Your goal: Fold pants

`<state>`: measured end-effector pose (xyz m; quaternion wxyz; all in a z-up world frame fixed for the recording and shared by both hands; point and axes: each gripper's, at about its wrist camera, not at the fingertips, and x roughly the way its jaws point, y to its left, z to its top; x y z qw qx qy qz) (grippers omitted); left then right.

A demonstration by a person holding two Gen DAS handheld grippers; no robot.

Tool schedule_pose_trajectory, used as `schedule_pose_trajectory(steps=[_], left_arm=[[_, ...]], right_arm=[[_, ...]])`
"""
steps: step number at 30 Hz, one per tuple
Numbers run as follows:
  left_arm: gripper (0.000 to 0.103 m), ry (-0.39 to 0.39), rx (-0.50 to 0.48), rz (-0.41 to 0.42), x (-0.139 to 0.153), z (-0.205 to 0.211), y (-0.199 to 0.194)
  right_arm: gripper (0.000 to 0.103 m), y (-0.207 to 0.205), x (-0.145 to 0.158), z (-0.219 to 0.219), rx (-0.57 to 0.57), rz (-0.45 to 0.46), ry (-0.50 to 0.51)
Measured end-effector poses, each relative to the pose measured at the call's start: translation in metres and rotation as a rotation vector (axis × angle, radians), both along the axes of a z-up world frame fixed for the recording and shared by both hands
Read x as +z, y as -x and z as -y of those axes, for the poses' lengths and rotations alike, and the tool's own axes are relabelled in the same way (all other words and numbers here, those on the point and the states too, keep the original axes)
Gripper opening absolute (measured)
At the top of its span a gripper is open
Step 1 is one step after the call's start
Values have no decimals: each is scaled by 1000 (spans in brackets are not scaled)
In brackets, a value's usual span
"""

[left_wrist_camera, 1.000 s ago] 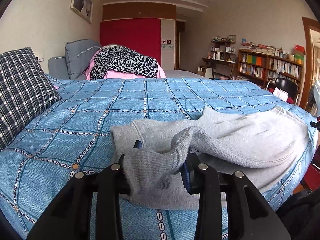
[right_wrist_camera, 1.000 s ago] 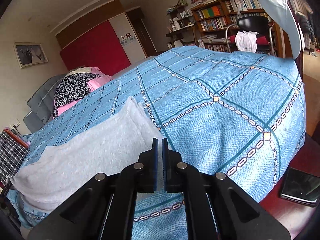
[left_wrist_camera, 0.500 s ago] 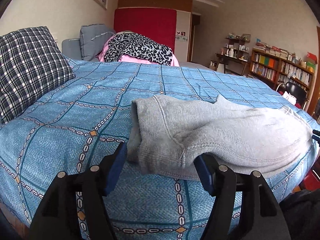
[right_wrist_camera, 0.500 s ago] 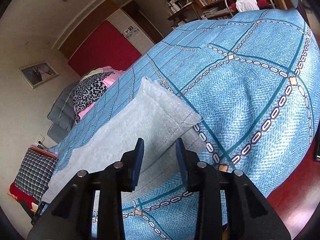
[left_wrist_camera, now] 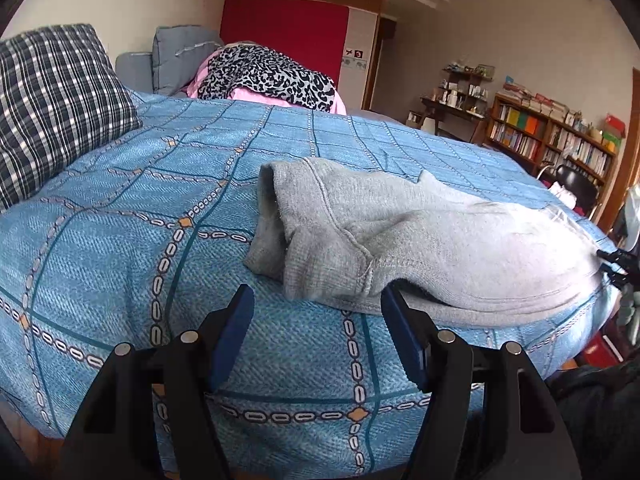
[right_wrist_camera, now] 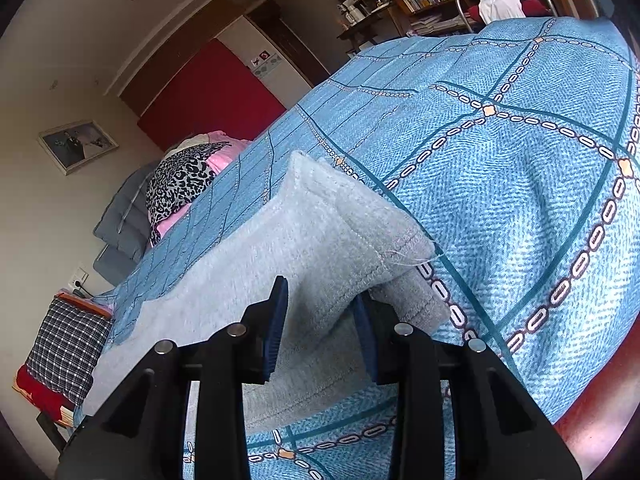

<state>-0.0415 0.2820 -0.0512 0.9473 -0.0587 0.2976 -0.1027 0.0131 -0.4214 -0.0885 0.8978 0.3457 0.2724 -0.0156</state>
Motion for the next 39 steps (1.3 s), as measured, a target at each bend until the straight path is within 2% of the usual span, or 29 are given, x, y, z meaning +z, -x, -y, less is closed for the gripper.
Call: schedule_pose_trajectory(steps=[5,9,15,18,19,20,21,22,23,25,30,32,35,39], left_arm=[[66,220,-69,-37,-6,-11,3],[67,371,-90,-114,-11,-10,-11],[67,523,-90,-142,1,-10,-27],[66,527,-43,-150,6,-11,-35],[60,514,-23,-158,7,-11,-40],[46,490,-5,-163,9,-10,-45],[41,468,8,-172,10,-8,-51],[32,460,17,-181,10,-7,-57],[26,459,24,-184,11,-5,-62],[21,445,30,-162,17,-4,-68],[17,380,5,-30,56,1,-75],[17,358,8,-1,67,-3,-74],[17,324,28,-45,56,-9,-76],[17,305,67,-182,4,-17,-75]], right_arm=[[34,-5,-3,-2,-1,-14,16],[34,-7,-1,-6,-5,-9,24],[34,-12,4,-10,-14,-4,69],[34,-17,6,-14,-14,-13,102],[34,-20,5,-14,-13,-21,98],[33,-22,3,-13,-14,-25,90],[31,-24,3,-13,-20,-27,87],[25,-24,3,-12,-25,-28,88],[18,-24,5,-12,-31,-26,98],[9,-21,11,-12,-41,-15,121],[6,-5,32,-13,-56,29,175],[6,3,39,-17,-52,45,187],[6,16,36,-24,-46,24,220],[6,18,5,-29,-36,-78,228]])
